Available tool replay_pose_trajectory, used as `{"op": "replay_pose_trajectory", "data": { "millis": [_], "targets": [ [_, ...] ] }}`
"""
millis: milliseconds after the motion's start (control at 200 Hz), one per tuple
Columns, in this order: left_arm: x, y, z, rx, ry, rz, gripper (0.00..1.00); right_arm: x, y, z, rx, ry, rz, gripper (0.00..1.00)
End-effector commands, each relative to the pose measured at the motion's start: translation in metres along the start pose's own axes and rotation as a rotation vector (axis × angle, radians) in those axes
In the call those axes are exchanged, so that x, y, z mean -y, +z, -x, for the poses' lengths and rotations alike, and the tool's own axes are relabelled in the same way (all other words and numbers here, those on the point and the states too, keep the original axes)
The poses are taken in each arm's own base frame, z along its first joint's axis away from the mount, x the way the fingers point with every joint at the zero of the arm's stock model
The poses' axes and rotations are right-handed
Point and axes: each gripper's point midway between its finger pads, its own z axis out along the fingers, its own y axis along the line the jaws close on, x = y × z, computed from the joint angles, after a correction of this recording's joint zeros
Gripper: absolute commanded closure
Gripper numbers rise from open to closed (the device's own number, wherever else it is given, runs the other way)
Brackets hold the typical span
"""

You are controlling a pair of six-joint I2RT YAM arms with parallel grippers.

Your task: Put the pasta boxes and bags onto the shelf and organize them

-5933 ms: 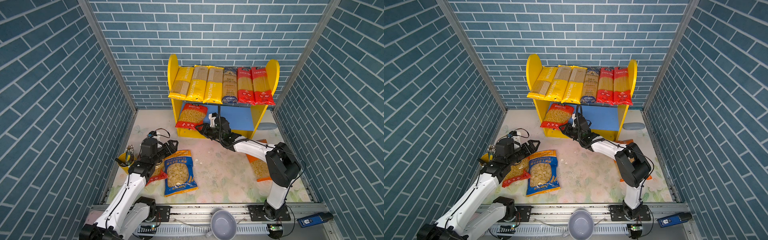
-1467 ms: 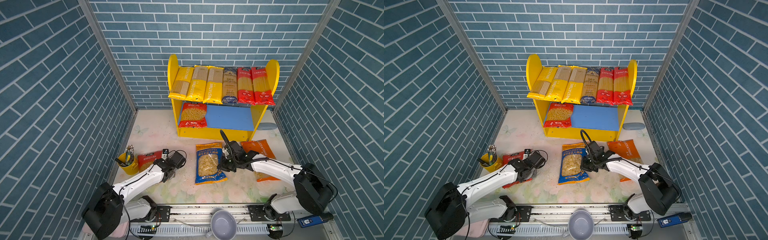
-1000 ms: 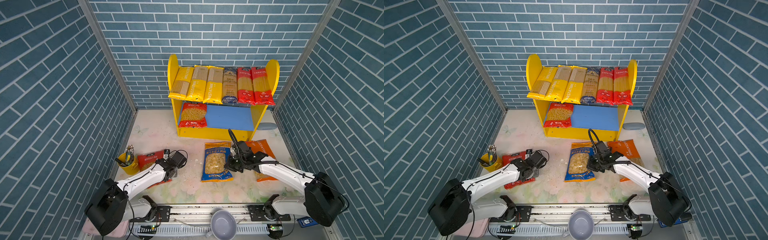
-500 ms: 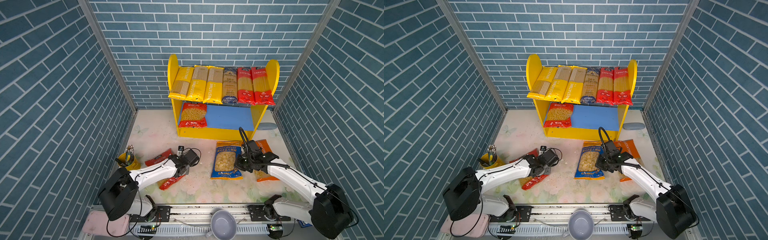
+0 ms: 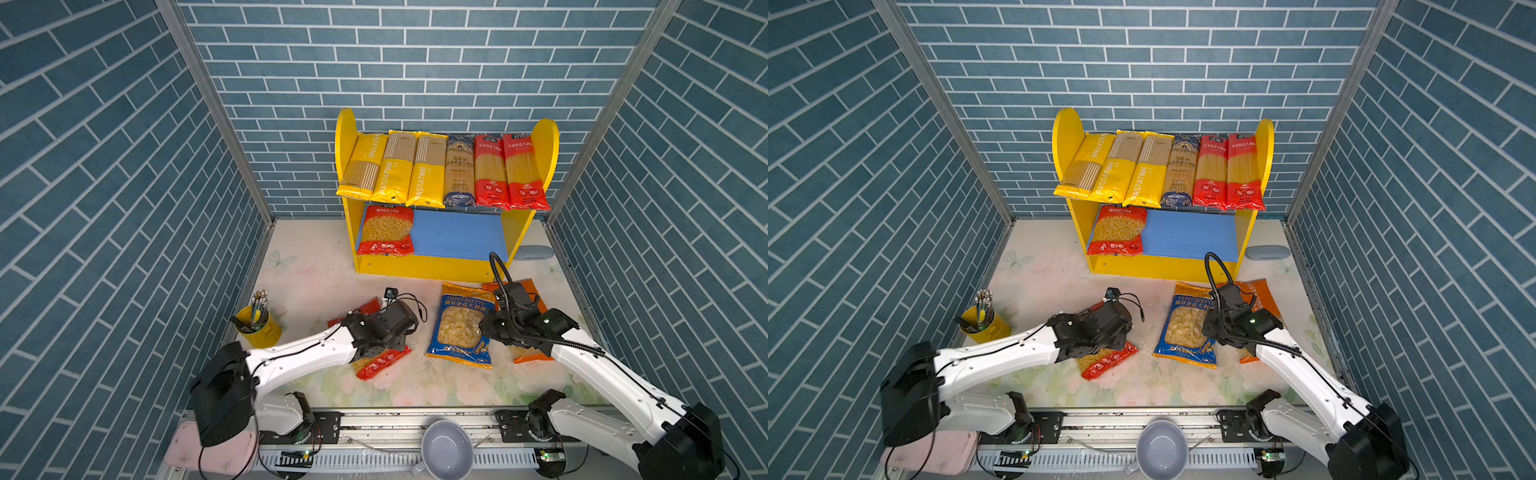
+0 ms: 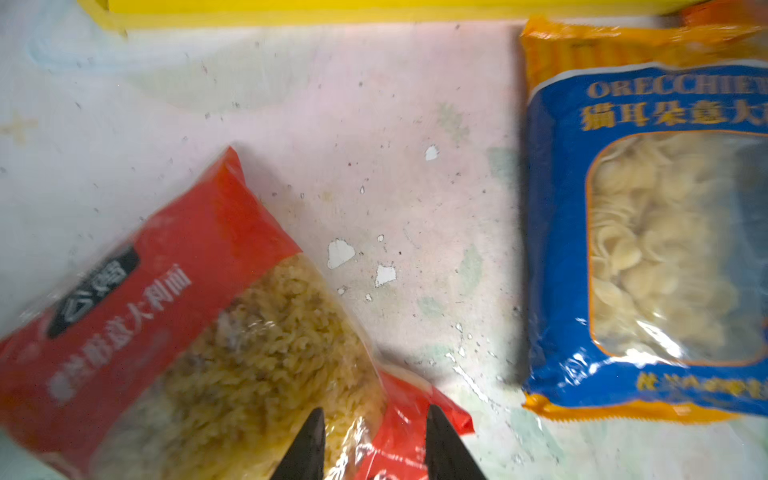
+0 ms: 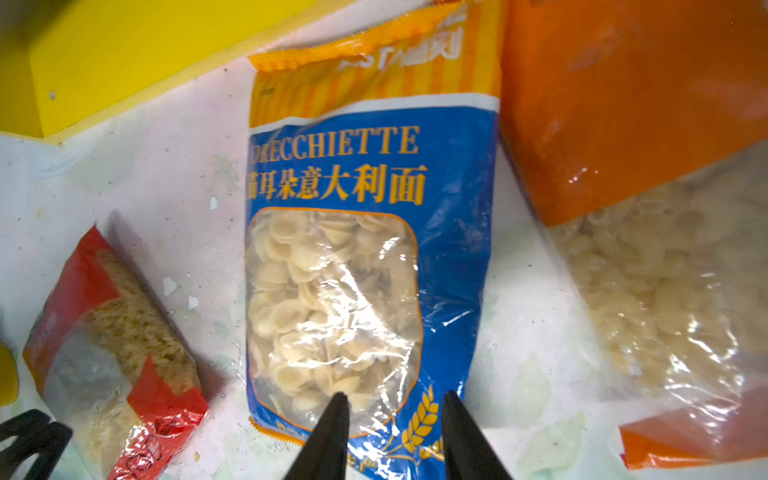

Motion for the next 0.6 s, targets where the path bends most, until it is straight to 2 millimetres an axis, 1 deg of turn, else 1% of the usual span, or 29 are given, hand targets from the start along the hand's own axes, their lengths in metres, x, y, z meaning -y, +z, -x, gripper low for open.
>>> {"op": "replay_pose_trajectory", "data": {
  "millis": [0, 55, 150, 170, 185, 210, 250, 295, 310, 390, 480, 545, 595],
  "targets": [
    [-0.029, -0.014, -0.015, -0.04, 0.006, 0.042, 0.47, -0.026, -0.007, 0.0, 0.03, -0.118, 0.009, 0.6],
    [-0.046, -0.019, -0.02, -0.062, -0.056, 0.052, 0.42, -0.05, -0.002, -0.01, 0.001, -0.186, 0.059, 0.6],
    [-0.08, -0.02, -0.036, -0.091, -0.193, 0.089, 0.35, -0.094, 0.01, -0.029, -0.058, -0.297, 0.148, 0.59],
    [-0.086, -0.023, -0.036, -0.084, -0.222, 0.093, 0.33, -0.104, 0.011, -0.032, -0.066, -0.317, 0.167, 0.58],
    [-0.094, -0.02, -0.044, -0.1, -0.24, 0.109, 0.32, -0.111, 0.013, -0.034, -0.074, -0.331, 0.18, 0.58],
    [-0.103, -0.019, -0.05, -0.112, -0.27, 0.125, 0.29, -0.121, 0.016, -0.038, -0.087, -0.351, 0.202, 0.57],
    [-0.115, -0.018, -0.057, -0.125, -0.322, 0.147, 0.26, -0.136, 0.02, -0.044, -0.113, -0.377, 0.239, 0.53],
    [-0.125, -0.017, -0.063, -0.135, -0.369, 0.157, 0.24, -0.149, 0.027, -0.051, -0.145, -0.394, 0.273, 0.49],
    [-0.128, -0.017, -0.064, -0.134, -0.388, 0.16, 0.23, -0.155, 0.028, -0.056, -0.172, -0.398, 0.299, 0.47],
    [-0.135, -0.016, -0.064, -0.104, -0.45, 0.137, 0.2, -0.17, 0.041, -0.068, -0.222, -0.391, 0.355, 0.42],
    [-0.136, -0.013, -0.061, -0.065, -0.499, 0.1, 0.18, -0.185, 0.053, -0.077, -0.271, -0.356, 0.414, 0.41],
    [-0.138, -0.011, -0.063, -0.07, -0.524, 0.092, 0.18, -0.192, 0.059, -0.084, -0.31, -0.335, 0.442, 0.41],
    [-0.142, -0.011, -0.066, -0.079, -0.533, 0.107, 0.19, -0.192, 0.065, -0.088, -0.332, -0.327, 0.442, 0.41]
  ]
}}
